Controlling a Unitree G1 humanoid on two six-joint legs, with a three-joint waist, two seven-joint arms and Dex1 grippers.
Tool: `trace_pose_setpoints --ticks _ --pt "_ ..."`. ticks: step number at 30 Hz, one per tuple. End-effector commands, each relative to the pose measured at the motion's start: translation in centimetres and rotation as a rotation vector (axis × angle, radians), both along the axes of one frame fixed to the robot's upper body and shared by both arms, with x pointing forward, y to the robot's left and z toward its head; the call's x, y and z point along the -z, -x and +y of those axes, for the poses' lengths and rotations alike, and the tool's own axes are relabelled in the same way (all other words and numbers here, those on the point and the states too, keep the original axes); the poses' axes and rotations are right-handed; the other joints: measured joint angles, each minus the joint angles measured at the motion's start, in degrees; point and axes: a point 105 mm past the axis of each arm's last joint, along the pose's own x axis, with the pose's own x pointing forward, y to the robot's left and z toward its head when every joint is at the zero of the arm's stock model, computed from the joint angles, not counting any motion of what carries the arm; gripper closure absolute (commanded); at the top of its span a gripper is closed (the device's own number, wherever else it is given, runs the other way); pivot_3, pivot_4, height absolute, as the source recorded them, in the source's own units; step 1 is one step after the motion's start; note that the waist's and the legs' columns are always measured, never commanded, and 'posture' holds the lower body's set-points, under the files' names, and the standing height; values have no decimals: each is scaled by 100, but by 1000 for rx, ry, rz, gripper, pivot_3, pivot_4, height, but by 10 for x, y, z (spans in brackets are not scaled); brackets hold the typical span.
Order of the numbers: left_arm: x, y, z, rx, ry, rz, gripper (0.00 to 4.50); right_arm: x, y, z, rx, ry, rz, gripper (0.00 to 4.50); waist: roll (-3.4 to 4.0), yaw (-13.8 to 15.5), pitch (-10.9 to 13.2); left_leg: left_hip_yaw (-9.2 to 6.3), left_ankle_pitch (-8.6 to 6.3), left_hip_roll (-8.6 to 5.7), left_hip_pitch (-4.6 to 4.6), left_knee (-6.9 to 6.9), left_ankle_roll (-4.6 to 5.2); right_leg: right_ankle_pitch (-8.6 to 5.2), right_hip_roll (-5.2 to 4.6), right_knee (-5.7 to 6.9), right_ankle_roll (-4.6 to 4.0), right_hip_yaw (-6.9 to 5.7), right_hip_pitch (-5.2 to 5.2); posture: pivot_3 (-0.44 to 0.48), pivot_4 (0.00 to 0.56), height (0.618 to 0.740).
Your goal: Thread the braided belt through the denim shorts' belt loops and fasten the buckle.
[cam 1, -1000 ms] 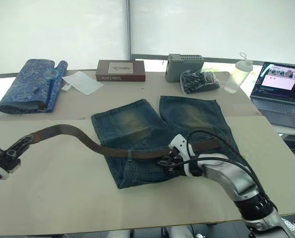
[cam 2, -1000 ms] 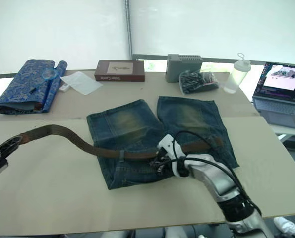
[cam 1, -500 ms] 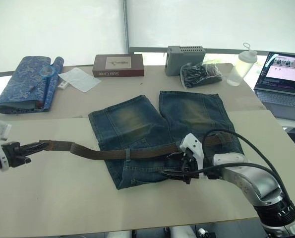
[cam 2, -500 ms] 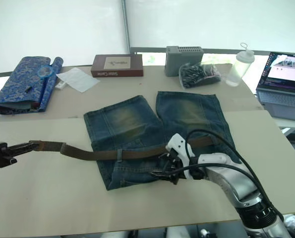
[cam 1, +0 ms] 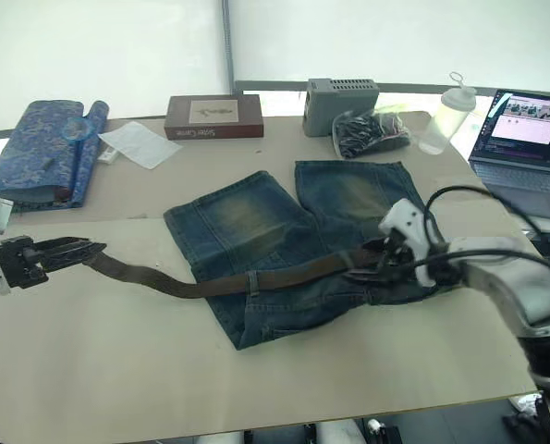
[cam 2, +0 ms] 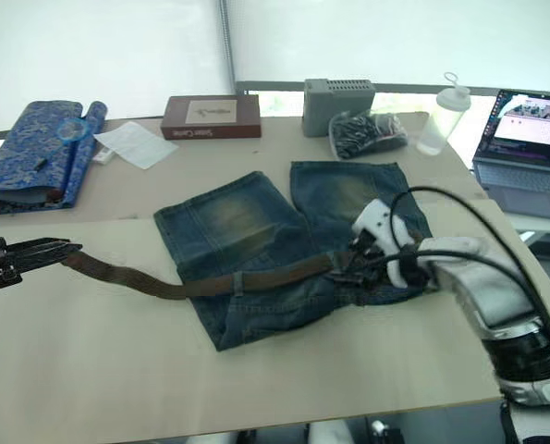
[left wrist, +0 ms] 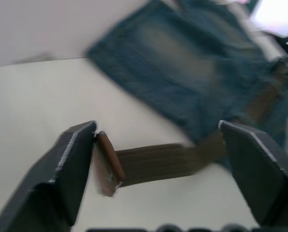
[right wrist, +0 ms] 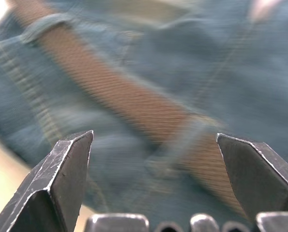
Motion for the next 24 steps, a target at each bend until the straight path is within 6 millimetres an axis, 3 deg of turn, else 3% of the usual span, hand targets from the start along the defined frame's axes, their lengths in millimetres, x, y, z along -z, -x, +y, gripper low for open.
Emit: trace_pose_setpoints --ticks 1,5,13,19,24 --pt "4 17 -72 186 107 -10 72 -19 5 6 -69 -31 -30 0 17 26 3 -2 0 1 2 2 0 0 -3 0 0 1 6 0 150 740" --pt "35 20 -122 181 129 -12 72 -15 -19 -5 54 43 -109 0 13 16 2 1 7 9 13 26 -9 12 2 10 -5 15 24 0 150 740" --pt "98 -5 -168 13 -53 75 72 -13 -43 -60 235 358 -145 0 27 119 -4 10 21 3 13 53 -17 30 16 22 -9 14 26 0 150 740" --pt "110 -15 -177 -19 -118 76 72 -17 -60 -94 400 478 -163 0 29 163 -5 17 20 1 19 62 -10 35 13 15 -1 14 41 0 150 740" --pt "119 -21 -185 5 -186 90 72 -12 -65 -101 452 500 -144 0 40 188 -11 15 16 -2 68 60 -1 35 16 1 0 5 98 0 150 740"
